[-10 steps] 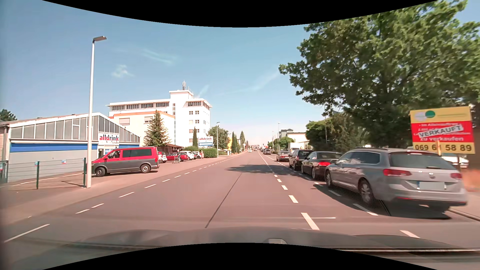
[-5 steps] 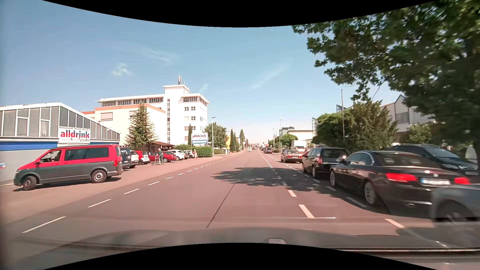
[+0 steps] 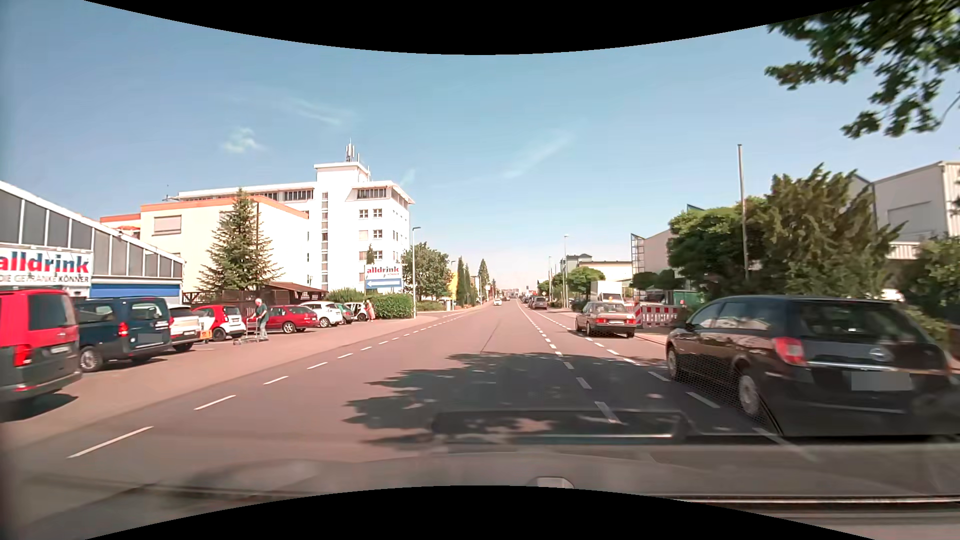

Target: Follow the waypoints while adhering to traffic rules and regulations

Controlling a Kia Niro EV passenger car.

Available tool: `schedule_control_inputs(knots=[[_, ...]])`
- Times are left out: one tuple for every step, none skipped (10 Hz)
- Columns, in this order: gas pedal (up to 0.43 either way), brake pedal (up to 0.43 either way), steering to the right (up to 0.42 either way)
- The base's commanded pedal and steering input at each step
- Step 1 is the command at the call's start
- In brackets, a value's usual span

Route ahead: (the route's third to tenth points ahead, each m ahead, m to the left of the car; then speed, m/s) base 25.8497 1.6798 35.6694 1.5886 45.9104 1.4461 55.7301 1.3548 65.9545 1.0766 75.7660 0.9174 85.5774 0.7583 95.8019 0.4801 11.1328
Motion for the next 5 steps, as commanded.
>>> schedule_control_inputs(knots=[[0.028, 0.000, -0.002], [0.028, 0.000, -0.002], [0.028, 0.000, -0.002], [0.028, 0.000, -0.001], [0.028, 0.000, -0.001]])
